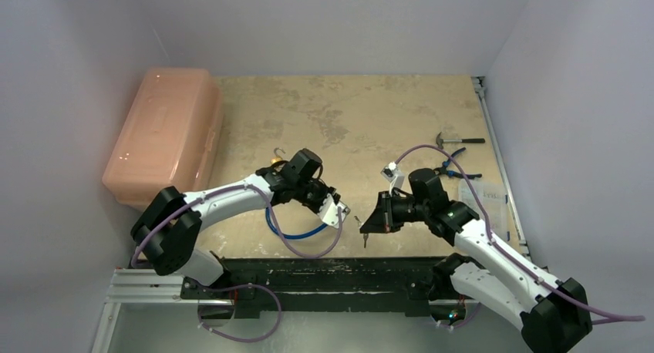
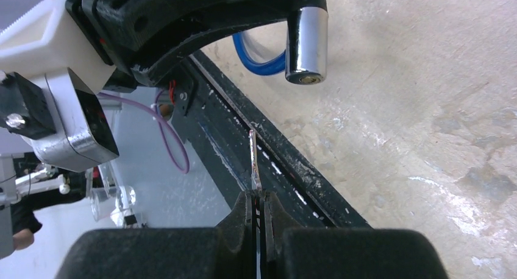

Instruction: Unlock with the key

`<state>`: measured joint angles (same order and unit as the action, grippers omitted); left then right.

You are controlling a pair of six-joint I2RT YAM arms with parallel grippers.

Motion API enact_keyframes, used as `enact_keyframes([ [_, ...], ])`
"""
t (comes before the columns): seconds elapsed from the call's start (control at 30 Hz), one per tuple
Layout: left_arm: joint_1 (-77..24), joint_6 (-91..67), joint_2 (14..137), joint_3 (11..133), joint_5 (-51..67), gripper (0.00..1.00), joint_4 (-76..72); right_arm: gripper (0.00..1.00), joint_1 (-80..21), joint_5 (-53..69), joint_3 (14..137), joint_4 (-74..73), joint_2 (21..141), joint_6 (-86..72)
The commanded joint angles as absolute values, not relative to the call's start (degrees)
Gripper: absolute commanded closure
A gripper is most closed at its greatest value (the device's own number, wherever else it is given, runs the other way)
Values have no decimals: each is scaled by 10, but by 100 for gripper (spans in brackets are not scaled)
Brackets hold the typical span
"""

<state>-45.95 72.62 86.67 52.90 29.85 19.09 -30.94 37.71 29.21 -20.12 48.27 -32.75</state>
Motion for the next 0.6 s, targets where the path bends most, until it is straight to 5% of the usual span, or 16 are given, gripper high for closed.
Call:
enact_keyframes([
  [0.0, -473, 698, 817, 501, 321, 100, 110, 100, -306, 406, 325, -201, 498, -309],
  [0.57, -481, 683, 786, 483, 315, 100, 86, 100, -307, 408, 331, -188, 537, -305],
])
